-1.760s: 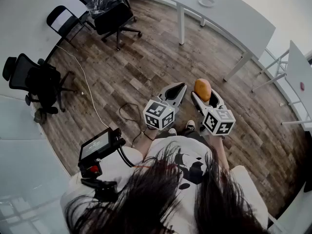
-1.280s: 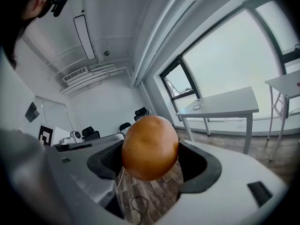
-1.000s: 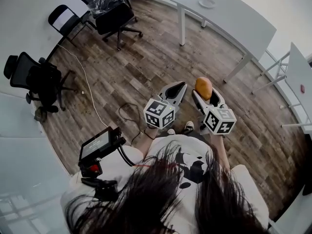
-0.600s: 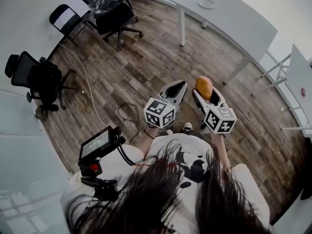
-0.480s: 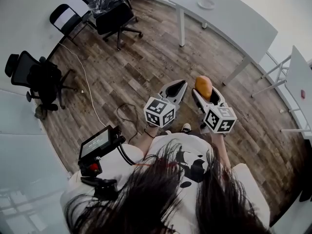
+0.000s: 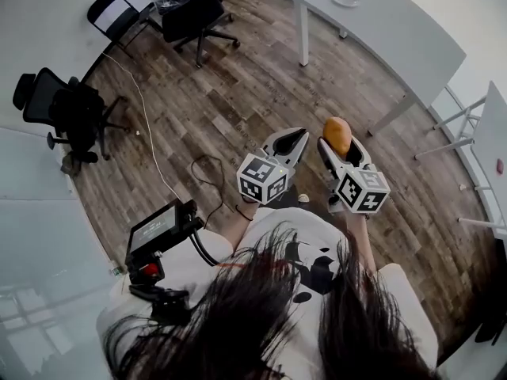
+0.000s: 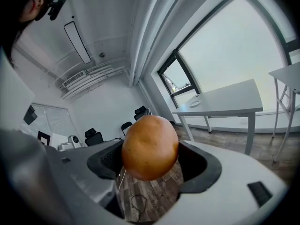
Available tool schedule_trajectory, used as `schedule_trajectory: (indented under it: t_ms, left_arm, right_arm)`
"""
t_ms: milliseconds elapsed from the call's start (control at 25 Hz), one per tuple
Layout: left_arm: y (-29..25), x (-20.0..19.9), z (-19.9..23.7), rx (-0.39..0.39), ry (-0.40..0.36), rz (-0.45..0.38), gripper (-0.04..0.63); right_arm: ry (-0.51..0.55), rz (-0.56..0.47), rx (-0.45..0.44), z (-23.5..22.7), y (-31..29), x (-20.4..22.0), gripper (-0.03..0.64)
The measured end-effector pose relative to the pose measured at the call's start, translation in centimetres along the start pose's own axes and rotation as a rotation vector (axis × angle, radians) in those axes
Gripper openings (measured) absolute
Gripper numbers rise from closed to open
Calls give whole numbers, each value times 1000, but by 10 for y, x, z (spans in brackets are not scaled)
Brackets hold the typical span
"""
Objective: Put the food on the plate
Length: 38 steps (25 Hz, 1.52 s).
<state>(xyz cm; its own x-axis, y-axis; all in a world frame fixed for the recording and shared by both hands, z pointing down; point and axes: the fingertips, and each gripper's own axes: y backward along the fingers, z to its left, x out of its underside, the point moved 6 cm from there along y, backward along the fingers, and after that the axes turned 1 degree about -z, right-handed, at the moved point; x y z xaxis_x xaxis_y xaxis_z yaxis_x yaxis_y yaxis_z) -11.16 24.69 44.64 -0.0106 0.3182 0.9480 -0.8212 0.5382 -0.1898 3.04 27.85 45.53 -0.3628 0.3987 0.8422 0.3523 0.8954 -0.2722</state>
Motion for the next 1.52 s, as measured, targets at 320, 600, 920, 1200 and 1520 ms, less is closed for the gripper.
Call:
schedule_trajectory:
  t_ms: [320,600,920,1200,1520]
  left_arm:
    - [4,-2,6,-15,-15,-16,6]
    - [-41,-12,38,27,-27,-10,6]
    - [-100,-56,108,61,-31,-27,6]
    - [-145,-90,169,105,-27,-33,6]
    - [-185,-110,233,166,-13,-19,6]
  right_arm:
    - [-18,-10,-3,-1,-5,4,357]
    - [-33,-11,31,-28,-44,-12,357]
    - [-23,-22,56,-44,-120,-61,357]
    - [-22,-26,91,-54,-186,-95,357]
    - [-34,-43,146,-62,-251,-118,357]
